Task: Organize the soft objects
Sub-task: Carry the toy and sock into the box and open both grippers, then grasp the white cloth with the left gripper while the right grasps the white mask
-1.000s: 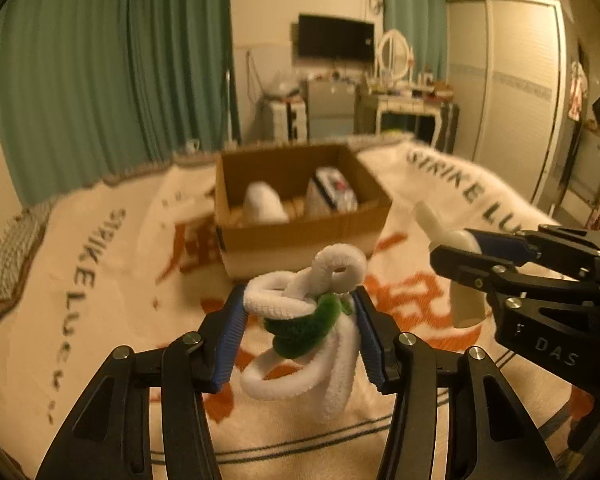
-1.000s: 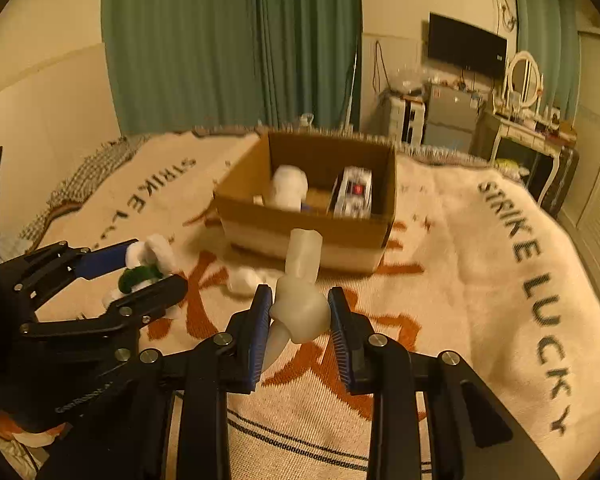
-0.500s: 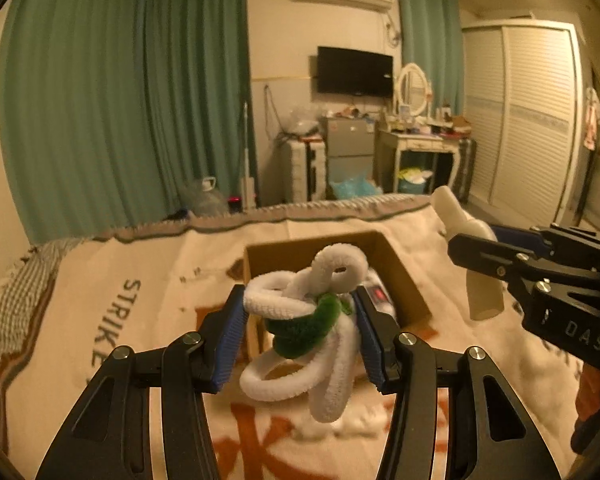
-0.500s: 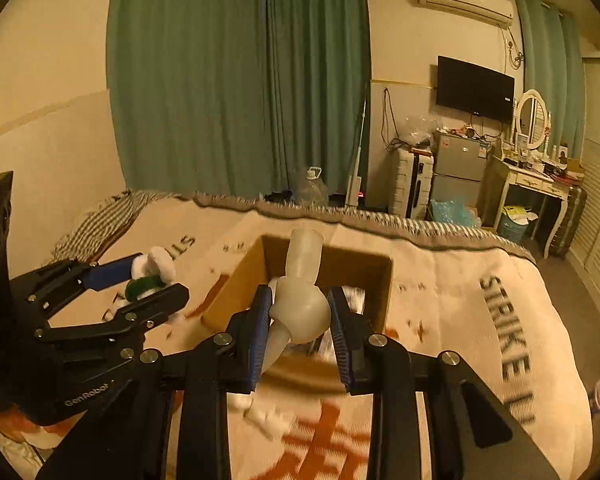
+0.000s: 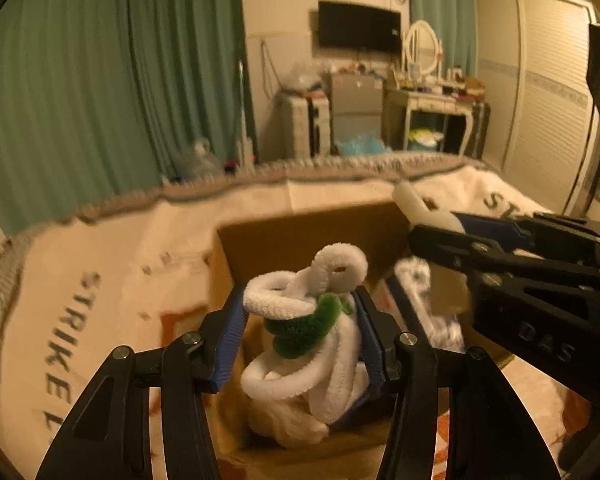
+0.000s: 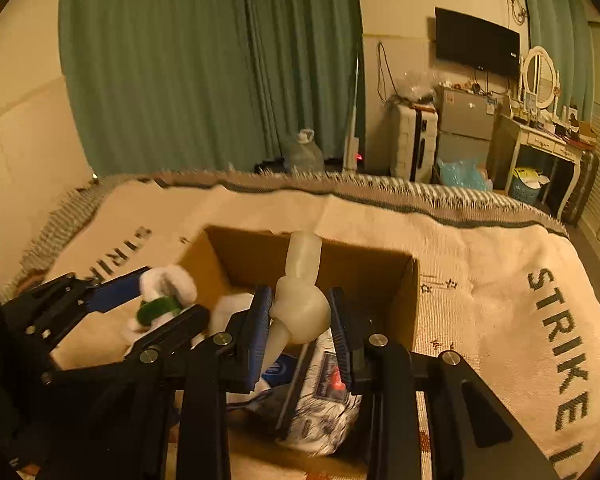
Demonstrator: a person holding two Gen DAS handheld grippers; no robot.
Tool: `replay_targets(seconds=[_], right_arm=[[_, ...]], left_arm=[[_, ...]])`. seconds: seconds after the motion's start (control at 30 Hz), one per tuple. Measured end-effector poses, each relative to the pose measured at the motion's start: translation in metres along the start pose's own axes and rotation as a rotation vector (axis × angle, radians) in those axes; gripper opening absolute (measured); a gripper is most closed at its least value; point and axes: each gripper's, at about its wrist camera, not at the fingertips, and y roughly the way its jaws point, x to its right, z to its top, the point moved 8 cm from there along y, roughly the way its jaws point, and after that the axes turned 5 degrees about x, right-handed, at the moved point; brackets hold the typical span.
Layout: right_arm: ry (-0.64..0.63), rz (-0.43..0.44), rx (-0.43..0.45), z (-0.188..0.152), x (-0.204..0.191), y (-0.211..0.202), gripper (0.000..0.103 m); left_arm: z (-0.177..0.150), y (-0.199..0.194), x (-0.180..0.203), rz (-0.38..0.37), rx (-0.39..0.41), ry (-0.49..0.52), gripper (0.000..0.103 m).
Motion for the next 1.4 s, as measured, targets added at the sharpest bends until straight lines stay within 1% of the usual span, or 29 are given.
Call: replay_targets(seconds=[0.03, 0.07, 0.13, 0.17, 0.2, 0.23, 0.27, 0.3, 0.37, 0.43, 0.5, 0.6, 0.67, 0.7, 0.77, 0.83, 0.87, 0.93, 1.0, 1.13, 1.2, 1.27, 1.33, 1.4], right_arm=[[0.001, -0.003, -0.009, -0.003, 0.002, 0.006, 0.030], [0.012, 0.001, -0.015, -0.006, 0.004, 0.010, 0.031], [0.045, 0.020, -0.009, -0.008, 0.009, 0.011, 0.032], [0.062, 0.033, 0.001, -0.006, 0.010, 0.009, 0.033], [0.064, 0.035, 0.012, -0.004, 0.010, 0.005, 0.039], [0.055, 0.022, 0.023, -0.001, 0.011, 0.001, 0.054], [0.044, -0.002, 0.044, 0.003, 0.011, -0.007, 0.061], [0.039, -0.010, 0.061, 0.007, 0.011, -0.014, 0.065], [0.032, -0.017, 0.089, 0.016, 0.009, -0.036, 0.065], [0.025, -0.034, 0.120, 0.026, 0.007, -0.062, 0.065], [0.018, -0.047, 0.147, 0.038, 0.005, -0.087, 0.065], [0.007, -0.061, 0.193, 0.057, -0.001, -0.138, 0.066], [-0.003, -0.084, 0.204, 0.066, -0.005, -0.166, 0.070], [-0.008, -0.091, 0.209, 0.069, -0.006, -0.178, 0.072], [-0.020, -0.096, 0.219, 0.072, -0.012, -0.207, 0.078], [-0.032, -0.102, 0.227, 0.071, -0.018, -0.230, 0.087], [-0.037, -0.100, 0.235, 0.069, -0.022, -0.243, 0.089], [-0.038, -0.090, 0.248, 0.063, -0.029, -0.262, 0.096], [-0.038, -0.084, 0.243, 0.054, -0.035, -0.273, 0.097], [-0.054, -0.091, 0.185, 0.020, -0.046, -0.282, 0.098], [-0.056, -0.068, 0.157, -0.004, -0.053, -0.280, 0.098], [-0.048, -0.056, 0.135, -0.026, -0.056, -0.273, 0.098], [-0.037, -0.033, 0.111, -0.049, -0.058, -0.261, 0.098], [-0.021, -0.018, 0.098, -0.070, -0.058, -0.247, 0.098]], left_arm=[[-0.002, 0.000, 0.003, -0.015, -0.004, -0.003, 0.056], [-0.003, 0.000, 0.003, -0.001, 0.002, 0.002, 0.057], [-0.003, -0.003, 0.002, 0.058, 0.017, 0.028, 0.070], [-0.001, -0.006, 0.002, 0.069, 0.033, 0.040, 0.073], [0.003, -0.007, 0.003, 0.068, 0.044, 0.046, 0.078], [0.005, -0.011, 0.003, 0.064, 0.055, 0.048, 0.080], [0.008, -0.017, 0.002, 0.064, 0.066, 0.047, 0.080], [0.011, -0.022, 0.001, 0.067, 0.076, 0.043, 0.080], [0.020, -0.039, -0.002, 0.073, 0.089, 0.036, 0.080], [0.029, -0.059, -0.004, 0.082, 0.111, 0.031, 0.080], [0.044, -0.089, -0.006, 0.096, 0.155, 0.032, 0.080], [0.064, -0.136, -0.009, 0.110, 0.227, 0.045, 0.081], [0.073, -0.168, -0.011, 0.110, 0.271, 0.048, 0.092], [0.076, -0.187, -0.012, 0.108, 0.299, 0.046, 0.094], [0.079, -0.214, -0.015, 0.108, 0.327, 0.049, 0.094], [0.076, -0.239, -0.018, 0.100, 0.351, 0.050, 0.094], [0.073, -0.250, -0.020, 0.099, 0.361, 0.049, 0.094], [0.066, -0.265, -0.024, 0.098, 0.369, 0.049, 0.094], [0.052, -0.279, -0.023, 0.098, 0.373, 0.063, 0.094], [0.024, -0.284, -0.018, 0.111, 0.363, 0.137, 0.094], [0.007, -0.279, -0.017, 0.117, 0.352, 0.152, 0.094], [-0.008, -0.269, -0.019, 0.123, 0.328, 0.140, 0.094], [-0.025, -0.254, -0.019, 0.119, 0.295, 0.124, 0.094], [-0.043, -0.232, -0.019, 0.106, 0.249, 0.113, 0.094]])
